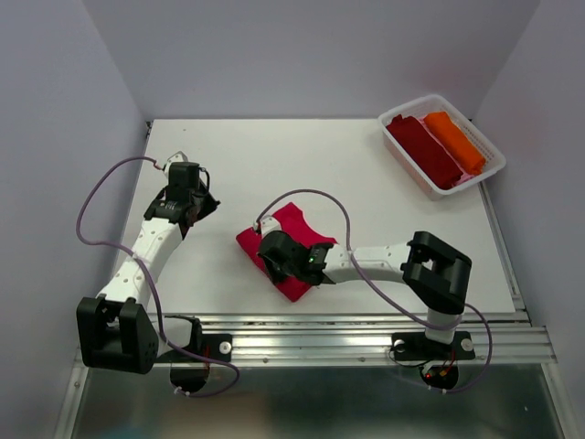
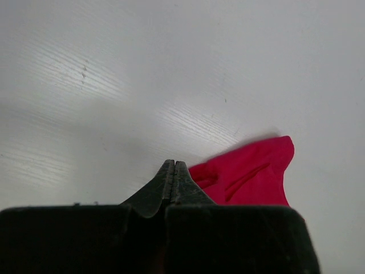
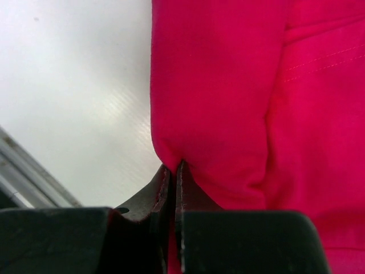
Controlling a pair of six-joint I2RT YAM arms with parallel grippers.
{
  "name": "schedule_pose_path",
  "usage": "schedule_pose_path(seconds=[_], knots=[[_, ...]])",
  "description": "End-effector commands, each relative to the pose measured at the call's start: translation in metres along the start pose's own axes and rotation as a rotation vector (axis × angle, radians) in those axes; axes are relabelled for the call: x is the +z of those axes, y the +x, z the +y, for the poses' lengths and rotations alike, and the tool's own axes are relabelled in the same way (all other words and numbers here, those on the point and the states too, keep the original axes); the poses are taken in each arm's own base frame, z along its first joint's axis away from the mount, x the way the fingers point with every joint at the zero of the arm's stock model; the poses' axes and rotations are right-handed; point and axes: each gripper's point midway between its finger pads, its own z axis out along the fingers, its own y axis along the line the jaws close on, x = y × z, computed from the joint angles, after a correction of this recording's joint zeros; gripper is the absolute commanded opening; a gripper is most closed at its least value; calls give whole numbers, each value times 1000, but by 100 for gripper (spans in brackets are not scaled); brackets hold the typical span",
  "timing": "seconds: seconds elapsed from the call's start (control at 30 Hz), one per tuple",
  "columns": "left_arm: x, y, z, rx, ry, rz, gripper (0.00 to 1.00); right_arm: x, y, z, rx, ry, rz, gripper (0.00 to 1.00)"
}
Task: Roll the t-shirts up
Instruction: Roll the T-shirt to the center of the board.
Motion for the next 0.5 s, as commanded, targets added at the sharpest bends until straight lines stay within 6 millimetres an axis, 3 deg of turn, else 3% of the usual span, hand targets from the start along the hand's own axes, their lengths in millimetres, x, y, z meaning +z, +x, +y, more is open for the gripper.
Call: schedule_pose_path(seconds=[0.0,0.27,0.47], knots=[[-13,-13,0,13,9,-53,0,-15,-29,30,164,-246,-29,1],[-13,-13,1,22,11,-53,0,-28,-43,31,318,-473,-12,1],[-12,-10,-1,29,26,-39,0,-32,-50,13,412,-547,-10,1]])
